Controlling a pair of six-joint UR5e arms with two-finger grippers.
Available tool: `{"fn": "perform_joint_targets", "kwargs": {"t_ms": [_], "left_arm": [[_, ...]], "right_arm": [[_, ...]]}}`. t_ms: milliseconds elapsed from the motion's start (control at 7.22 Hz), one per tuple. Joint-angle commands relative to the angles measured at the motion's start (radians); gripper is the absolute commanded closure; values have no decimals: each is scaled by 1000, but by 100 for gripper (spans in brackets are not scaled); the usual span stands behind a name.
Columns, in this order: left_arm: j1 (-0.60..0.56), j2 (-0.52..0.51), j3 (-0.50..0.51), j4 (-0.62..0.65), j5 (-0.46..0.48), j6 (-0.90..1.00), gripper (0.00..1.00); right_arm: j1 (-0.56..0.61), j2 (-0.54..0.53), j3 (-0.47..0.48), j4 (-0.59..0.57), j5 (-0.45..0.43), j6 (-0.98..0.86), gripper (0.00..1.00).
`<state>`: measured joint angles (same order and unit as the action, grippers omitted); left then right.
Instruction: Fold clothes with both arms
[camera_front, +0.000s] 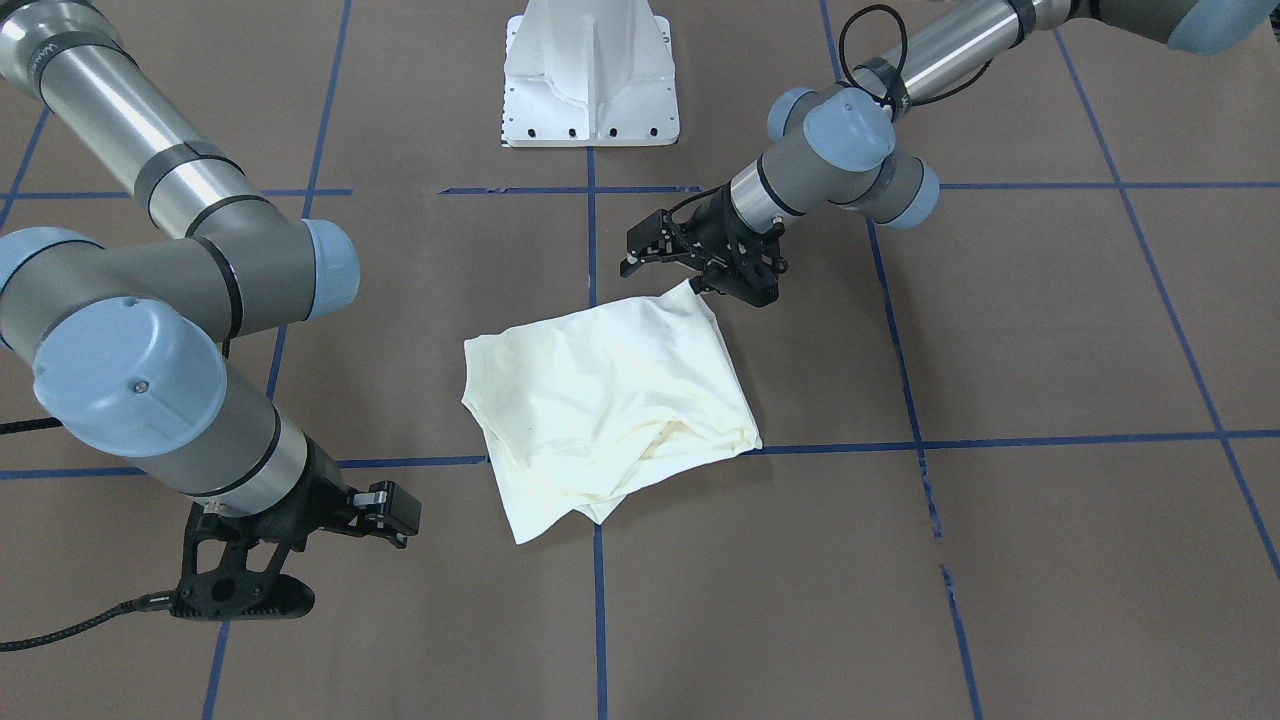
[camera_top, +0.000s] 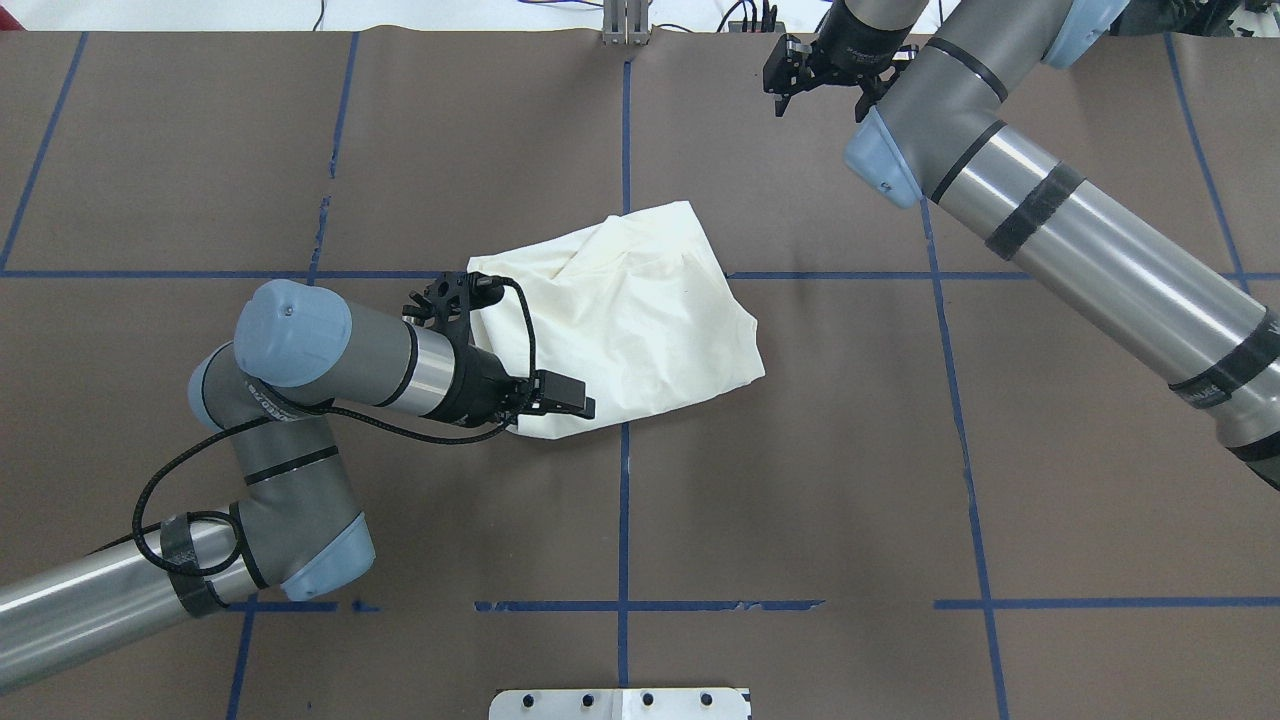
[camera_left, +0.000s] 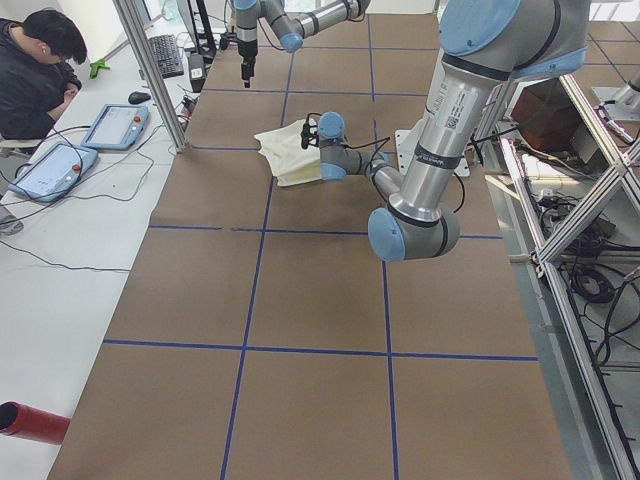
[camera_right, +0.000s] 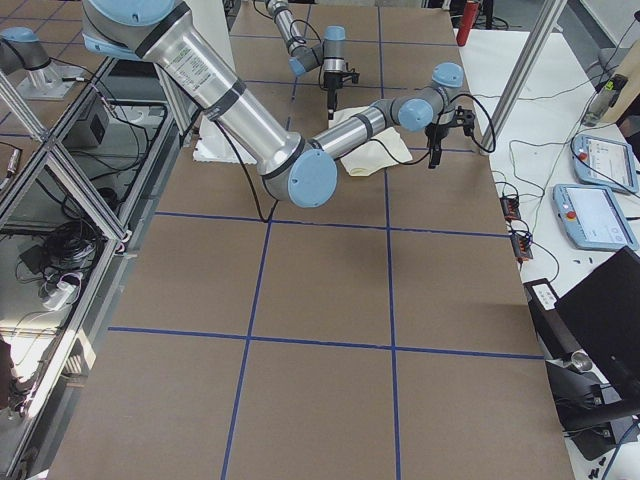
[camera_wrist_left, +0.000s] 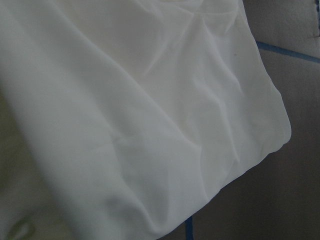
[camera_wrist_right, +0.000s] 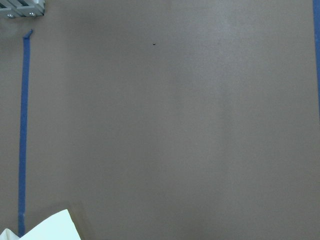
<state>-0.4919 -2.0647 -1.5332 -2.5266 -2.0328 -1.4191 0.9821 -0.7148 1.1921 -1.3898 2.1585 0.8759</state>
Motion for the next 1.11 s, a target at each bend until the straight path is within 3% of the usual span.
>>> {"fn": "perform_joint_targets", "kwargs": {"t_ms": [0,138,692,969], "left_arm": [[54,1,-2,2,35,-6,0],[68,11,-7,2,39,-15,0],[92,248,-258,6,28,-18,0],[-24,267,-271,41,25,8,0]], "right_arm": [[6,-5,0,2,0,0,0],[7,-5,0,3,1,-2,0],[39,-69,39,9,32,-61,0],[56,-174,157,5,41,-72,0]]}}
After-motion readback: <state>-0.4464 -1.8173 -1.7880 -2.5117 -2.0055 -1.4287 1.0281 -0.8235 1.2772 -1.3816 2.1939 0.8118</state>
